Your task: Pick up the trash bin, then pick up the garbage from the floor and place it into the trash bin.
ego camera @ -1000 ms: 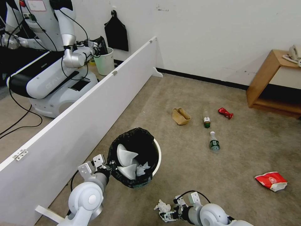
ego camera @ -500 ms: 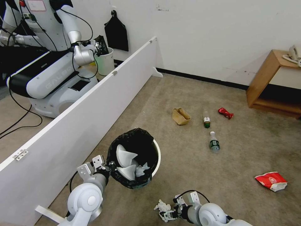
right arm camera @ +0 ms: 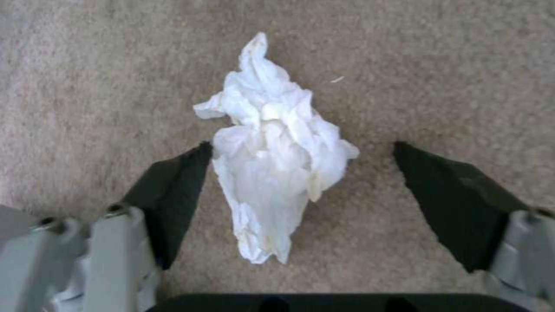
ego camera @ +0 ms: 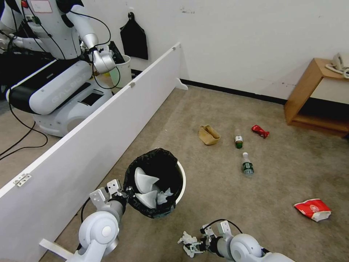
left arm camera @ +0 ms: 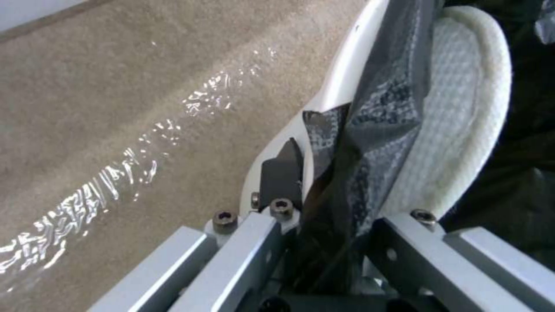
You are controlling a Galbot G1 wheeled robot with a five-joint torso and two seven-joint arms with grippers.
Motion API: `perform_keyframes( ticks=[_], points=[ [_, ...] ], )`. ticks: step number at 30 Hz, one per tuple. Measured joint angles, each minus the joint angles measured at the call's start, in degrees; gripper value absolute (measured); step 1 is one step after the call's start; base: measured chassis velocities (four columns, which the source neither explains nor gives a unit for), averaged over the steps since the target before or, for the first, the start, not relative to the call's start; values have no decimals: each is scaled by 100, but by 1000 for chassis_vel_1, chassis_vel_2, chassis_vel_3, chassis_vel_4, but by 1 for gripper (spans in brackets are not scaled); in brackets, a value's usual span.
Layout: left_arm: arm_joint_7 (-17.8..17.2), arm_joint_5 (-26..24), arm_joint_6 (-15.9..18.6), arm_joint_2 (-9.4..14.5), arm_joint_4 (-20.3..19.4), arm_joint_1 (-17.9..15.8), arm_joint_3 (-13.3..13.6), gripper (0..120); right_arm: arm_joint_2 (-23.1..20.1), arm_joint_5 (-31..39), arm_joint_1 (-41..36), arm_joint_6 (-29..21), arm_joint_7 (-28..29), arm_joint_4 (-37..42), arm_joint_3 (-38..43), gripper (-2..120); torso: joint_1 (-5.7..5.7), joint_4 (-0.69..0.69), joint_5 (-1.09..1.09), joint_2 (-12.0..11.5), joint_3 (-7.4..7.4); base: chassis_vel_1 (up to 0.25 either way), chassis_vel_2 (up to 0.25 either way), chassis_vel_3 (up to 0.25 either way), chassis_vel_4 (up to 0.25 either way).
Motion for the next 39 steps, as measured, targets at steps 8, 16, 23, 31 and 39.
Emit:
perform_keyframes(
  ticks=[8, 16, 23, 31, 39],
  points=[
    [7, -6, -10, -11, 40, -6, 2, 2, 90, 2, 106, 15, -54, -194, -39, 54, 0, -2, -3, 6, -1, 0, 0, 0, 0],
    [11, -16, -16, -6, 61, -34, 15, 2, 140, 13, 136, 28, -3, -334, -46, 26, 0, 1, 12, 2, 2, 0, 0, 0, 0],
    [13, -25, -25, 5, 83, -73, 33, 2, 187, 102, 139, 10, 9, -348, -113, 0, 0, 16, 27, 0, 4, 7, 15, 7, 0],
    [14, -31, -33, 20, 89, -69, 40, 2, 254, 151, 221, -4, 11, -381, -197, 0, 1, 6, 18, -1, 3, 0, 0, 0, 0],
    [14, -38, -34, 25, 82, -68, 41, 2, 253, 187, 229, -13, 65, -344, -215, 0, 1, 7, 15, 0, 3, 0, 0, 0, 0]
  ],
)
